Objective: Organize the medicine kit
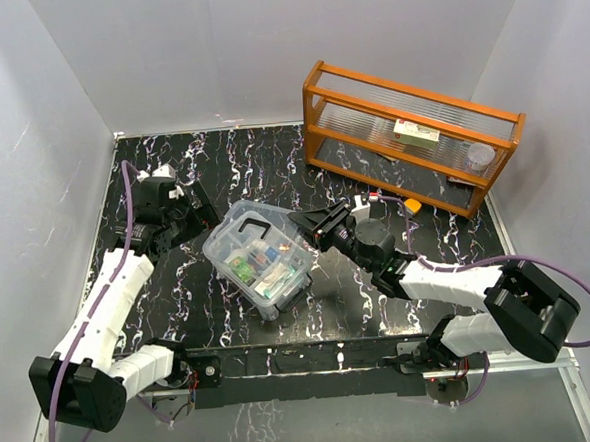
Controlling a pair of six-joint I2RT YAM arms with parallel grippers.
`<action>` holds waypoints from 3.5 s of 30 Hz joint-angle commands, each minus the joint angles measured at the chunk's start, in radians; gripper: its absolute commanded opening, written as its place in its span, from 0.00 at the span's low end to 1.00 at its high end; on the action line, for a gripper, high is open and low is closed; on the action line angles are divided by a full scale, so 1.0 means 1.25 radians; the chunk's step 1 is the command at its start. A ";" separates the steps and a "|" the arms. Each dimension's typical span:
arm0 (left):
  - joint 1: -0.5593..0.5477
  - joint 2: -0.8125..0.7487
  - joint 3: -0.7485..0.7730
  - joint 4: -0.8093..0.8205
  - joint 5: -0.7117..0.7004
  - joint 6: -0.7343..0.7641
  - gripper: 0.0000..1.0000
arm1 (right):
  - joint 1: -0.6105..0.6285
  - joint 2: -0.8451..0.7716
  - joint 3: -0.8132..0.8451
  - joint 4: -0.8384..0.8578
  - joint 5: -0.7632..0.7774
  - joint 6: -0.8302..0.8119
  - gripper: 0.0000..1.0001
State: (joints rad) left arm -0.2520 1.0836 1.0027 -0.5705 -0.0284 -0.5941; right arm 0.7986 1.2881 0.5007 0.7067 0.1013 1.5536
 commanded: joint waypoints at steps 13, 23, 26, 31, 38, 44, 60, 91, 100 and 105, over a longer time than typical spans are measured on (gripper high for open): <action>0.076 0.033 -0.077 0.099 0.171 0.107 0.93 | 0.000 -0.024 -0.012 -0.019 0.016 -0.047 0.35; 0.083 0.032 -0.099 0.116 0.248 0.149 0.92 | 0.001 -0.097 -0.041 -0.116 -0.003 -0.058 0.42; 0.083 0.033 -0.111 0.121 0.255 0.152 0.91 | 0.000 -0.124 -0.048 -0.150 -0.002 -0.071 0.39; 0.084 0.047 -0.108 0.120 0.279 0.180 0.91 | 0.000 -0.165 -0.056 -0.224 -0.013 -0.083 0.37; 0.084 0.050 -0.097 0.112 0.375 0.261 0.89 | 0.000 -0.263 -0.048 -0.391 0.008 -0.120 0.41; 0.084 0.063 -0.076 0.084 0.462 0.338 0.84 | 0.000 -0.290 0.018 -0.552 -0.003 -0.227 0.48; 0.084 0.110 -0.049 0.060 0.535 0.409 0.84 | 0.000 -0.157 0.141 -0.762 -0.101 -0.389 0.51; 0.084 0.023 -0.231 0.161 0.489 0.008 0.48 | -0.173 -0.103 0.099 -0.556 -0.400 -0.570 0.37; 0.083 0.007 -0.312 0.344 0.506 -0.124 0.48 | -0.204 0.075 0.303 -0.671 -0.447 -0.774 0.33; 0.083 0.011 -0.257 0.271 0.453 -0.064 0.61 | -0.220 0.040 0.339 -0.728 -0.381 -0.747 0.51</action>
State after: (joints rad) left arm -0.1234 1.0893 0.6357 -0.1722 0.5194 -0.6998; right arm 0.5114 1.3800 0.8589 -0.1864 -0.4328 0.6811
